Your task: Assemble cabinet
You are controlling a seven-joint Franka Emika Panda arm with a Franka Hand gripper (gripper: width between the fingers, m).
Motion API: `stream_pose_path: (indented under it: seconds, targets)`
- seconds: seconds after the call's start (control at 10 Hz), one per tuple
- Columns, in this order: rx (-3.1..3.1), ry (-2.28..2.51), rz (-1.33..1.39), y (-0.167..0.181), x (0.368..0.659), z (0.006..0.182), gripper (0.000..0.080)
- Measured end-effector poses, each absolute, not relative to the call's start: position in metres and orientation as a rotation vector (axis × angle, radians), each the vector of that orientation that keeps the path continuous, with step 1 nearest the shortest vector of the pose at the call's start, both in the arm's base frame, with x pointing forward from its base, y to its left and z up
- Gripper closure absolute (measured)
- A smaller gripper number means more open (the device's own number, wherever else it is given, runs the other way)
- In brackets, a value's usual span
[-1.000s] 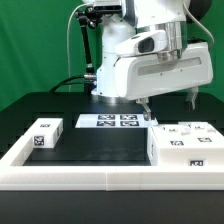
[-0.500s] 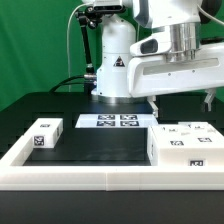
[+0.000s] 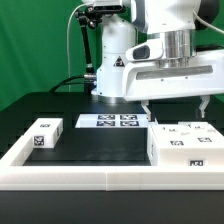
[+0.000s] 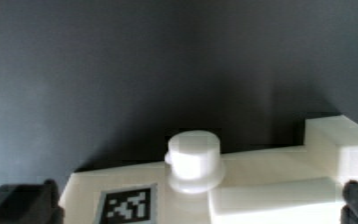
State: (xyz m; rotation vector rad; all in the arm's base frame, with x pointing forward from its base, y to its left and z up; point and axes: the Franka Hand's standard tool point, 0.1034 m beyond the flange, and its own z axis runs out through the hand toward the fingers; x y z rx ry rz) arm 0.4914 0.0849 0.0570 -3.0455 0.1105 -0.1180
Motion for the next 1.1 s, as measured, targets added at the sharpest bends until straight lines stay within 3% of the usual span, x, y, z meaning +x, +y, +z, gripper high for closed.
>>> stream_pose_path:
  seconds: [0.5,0.7,1.1]
  targets:
    - [-3.083,-0.091,-0.107,0.102,0.481,0.041,0.0003]
    - [-3.086,-0.143,-0.110,0.094,0.482,0.037,0.0003]
    - [-3.084,-0.162,-0.110,0.097,0.481,0.037,0.0003]
